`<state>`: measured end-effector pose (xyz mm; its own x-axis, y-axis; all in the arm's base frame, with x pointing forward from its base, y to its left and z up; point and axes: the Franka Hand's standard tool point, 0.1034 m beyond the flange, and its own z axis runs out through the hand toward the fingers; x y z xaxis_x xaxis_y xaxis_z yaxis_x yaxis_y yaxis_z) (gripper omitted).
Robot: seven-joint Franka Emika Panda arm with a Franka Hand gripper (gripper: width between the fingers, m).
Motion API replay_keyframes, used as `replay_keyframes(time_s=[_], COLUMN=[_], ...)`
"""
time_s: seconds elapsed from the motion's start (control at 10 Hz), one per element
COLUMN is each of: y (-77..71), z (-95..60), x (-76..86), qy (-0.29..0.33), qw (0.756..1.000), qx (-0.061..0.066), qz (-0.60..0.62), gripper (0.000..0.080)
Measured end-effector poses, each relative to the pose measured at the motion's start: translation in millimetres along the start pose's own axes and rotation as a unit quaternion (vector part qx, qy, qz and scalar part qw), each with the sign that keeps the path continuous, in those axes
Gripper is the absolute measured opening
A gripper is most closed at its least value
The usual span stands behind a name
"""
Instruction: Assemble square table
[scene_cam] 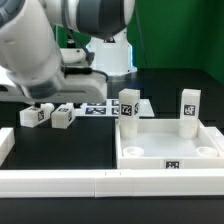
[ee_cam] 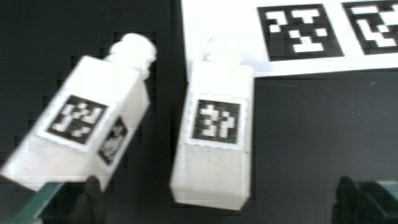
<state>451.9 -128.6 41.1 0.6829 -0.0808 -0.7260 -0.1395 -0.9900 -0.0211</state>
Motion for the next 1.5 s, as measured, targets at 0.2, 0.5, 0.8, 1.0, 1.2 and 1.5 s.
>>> replay_keyframes(time_s=[0.2,0.5,0.8,1.0,1.2,1.5], y=[-2.0,3.5,5.0,6.0,7.7,5.4], z=[-0.2,15.3,26.9,37.9,46.8,46.5], x=[5.6,8.6,7.2,4.8,3.1,4.0], qy=[0.017,0.015,0.005,-0.005,-0.008,-0.007], qw=[1.000,1.000,1.000,1.000,1.000,1.000], qx=[-0.005,-0.005,-0.004,-0.003,-0.003,-0.005], qz=[-0.004,0.001,0.003,0.007,0.009,0.007], gripper=[0.0649,0.0649,0.0649,0.0649,0.0649,0.0440])
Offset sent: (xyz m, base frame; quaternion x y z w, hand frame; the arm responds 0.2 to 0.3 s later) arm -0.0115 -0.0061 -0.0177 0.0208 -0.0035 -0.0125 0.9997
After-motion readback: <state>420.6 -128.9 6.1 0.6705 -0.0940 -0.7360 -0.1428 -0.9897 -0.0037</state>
